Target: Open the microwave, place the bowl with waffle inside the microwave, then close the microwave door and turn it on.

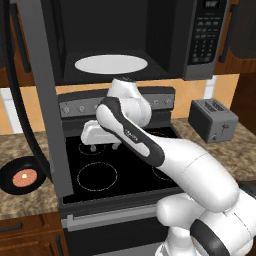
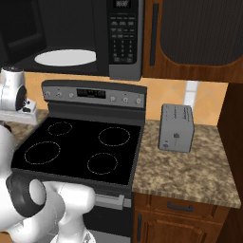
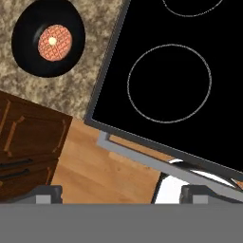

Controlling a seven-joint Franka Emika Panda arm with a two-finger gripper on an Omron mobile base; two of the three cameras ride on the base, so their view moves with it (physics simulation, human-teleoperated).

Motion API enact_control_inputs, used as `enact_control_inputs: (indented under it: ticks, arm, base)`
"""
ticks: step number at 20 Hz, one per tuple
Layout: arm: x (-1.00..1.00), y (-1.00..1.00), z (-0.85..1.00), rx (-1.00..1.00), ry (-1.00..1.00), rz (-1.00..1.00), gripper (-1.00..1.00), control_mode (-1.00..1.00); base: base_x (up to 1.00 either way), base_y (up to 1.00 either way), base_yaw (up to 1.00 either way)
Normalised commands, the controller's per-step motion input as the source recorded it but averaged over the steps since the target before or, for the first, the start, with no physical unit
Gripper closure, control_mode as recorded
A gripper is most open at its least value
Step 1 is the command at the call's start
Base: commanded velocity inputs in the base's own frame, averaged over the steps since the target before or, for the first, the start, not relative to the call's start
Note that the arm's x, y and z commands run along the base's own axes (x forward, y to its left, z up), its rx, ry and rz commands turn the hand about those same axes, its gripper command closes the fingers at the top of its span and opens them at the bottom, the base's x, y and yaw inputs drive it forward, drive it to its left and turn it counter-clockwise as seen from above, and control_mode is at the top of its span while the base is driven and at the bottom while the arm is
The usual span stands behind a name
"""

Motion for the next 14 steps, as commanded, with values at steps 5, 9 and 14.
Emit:
enact_control_inputs:
  ticks: [5, 9, 14]
  arm:
    - [0.41, 0.65, -0.58, 0.00, 0.07, 0.00, -1.00, -1.00]
    - [0.47, 0.55, -0.72, 0.03, 0.04, 0.00, -1.00, -1.00]
    - [0.20, 0.36, -0.52, 0.16, -0.01, -0.05, -1.00, -1.00]
  base:
    - [0.00, 0.00, 0.00]
    - [0.00, 0.00, 0.00]
    - [0.00, 0.00, 0.00]
